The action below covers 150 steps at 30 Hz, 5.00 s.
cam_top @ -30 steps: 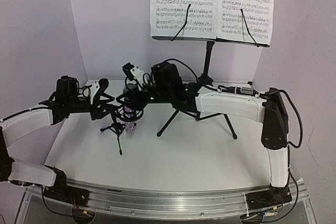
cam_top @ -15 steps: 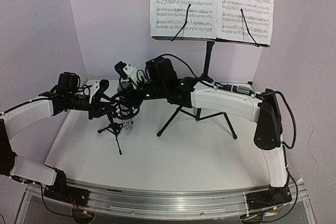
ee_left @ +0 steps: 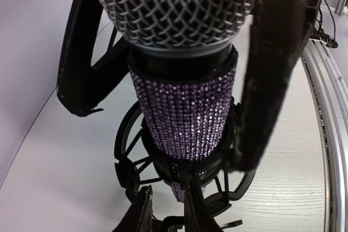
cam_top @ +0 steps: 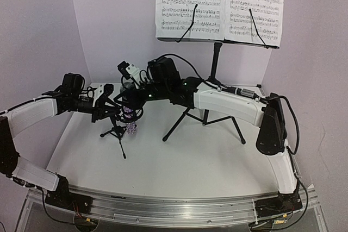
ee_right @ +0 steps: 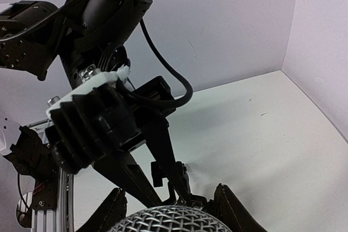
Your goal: Pack up the instrument practice props
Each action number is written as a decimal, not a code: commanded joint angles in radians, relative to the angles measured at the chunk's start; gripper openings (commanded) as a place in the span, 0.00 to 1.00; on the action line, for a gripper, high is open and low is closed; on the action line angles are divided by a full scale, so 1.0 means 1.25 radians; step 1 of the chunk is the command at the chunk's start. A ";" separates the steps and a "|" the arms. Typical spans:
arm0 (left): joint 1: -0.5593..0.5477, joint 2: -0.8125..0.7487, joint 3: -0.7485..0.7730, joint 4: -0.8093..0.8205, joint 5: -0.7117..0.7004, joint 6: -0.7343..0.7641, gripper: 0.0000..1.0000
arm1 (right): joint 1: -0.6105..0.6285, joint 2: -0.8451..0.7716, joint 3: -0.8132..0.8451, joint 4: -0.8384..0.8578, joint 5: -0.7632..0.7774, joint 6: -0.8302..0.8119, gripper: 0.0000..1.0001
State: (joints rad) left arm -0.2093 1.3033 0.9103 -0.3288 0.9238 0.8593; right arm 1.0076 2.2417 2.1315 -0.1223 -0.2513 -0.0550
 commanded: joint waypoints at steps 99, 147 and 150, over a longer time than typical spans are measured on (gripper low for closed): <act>0.031 0.096 0.094 -0.116 -0.154 -0.008 0.45 | 0.075 -0.316 -0.217 0.124 -0.019 0.199 0.00; 0.259 0.152 0.395 -0.090 -0.080 -0.344 0.98 | 0.076 -0.133 -0.221 0.162 0.299 0.506 0.00; 0.250 0.105 0.413 -0.168 -0.112 -0.402 0.93 | 0.075 -0.108 -0.179 0.162 0.393 0.556 0.00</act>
State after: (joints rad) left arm 0.1105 1.5408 1.3528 -0.3799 0.7239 0.4636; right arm 1.1004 2.0723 1.8125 0.0105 0.0542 0.5402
